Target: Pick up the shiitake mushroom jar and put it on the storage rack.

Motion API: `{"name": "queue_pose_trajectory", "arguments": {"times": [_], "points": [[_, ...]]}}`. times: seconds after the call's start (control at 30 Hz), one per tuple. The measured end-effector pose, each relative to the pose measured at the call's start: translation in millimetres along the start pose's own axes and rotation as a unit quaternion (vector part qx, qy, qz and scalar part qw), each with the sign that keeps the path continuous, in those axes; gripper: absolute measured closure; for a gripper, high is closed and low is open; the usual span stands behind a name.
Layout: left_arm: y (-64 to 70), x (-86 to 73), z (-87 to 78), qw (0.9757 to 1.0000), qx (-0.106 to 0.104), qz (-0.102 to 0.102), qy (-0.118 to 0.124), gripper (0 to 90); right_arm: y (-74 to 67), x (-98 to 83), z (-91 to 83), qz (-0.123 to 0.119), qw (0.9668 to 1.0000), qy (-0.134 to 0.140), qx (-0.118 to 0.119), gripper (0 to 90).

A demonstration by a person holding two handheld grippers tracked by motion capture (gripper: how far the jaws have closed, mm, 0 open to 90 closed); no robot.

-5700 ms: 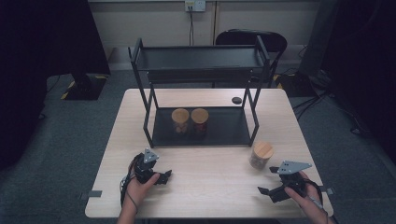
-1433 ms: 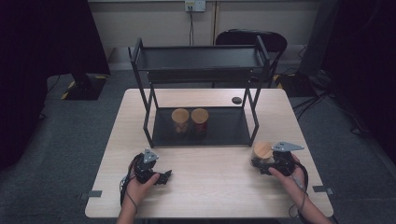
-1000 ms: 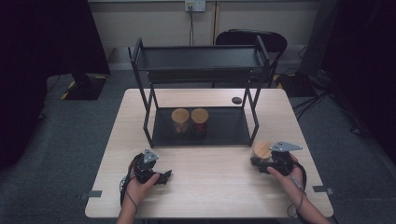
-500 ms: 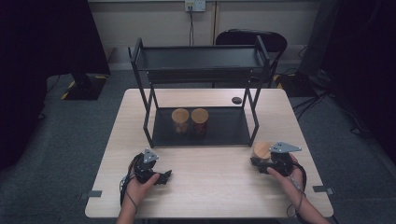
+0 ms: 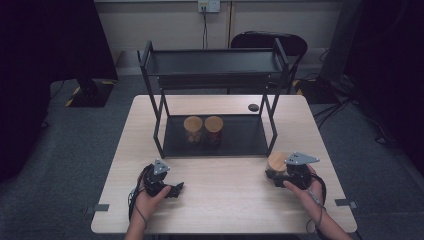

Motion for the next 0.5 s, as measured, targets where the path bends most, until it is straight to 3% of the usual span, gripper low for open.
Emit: {"name": "queue_pose_trajectory", "arguments": {"times": [0.5], "points": [[0.0, 0.0, 0.0, 1.0, 0.0, 0.0, 0.0, 0.3, -15.0, 12.5, 4.1, -0.003, 0.9999, -0.001, 0.016, 25.3]]}}
Point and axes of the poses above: each handheld gripper's, and its own axes: z roughly forward along the jaws, x roughly out of its top, y roughly to its right, the point moved 10 cm from there along z, roughly forward along the jaws, and after that the axes turned 7 degrees about z, right-handed, at the moved point
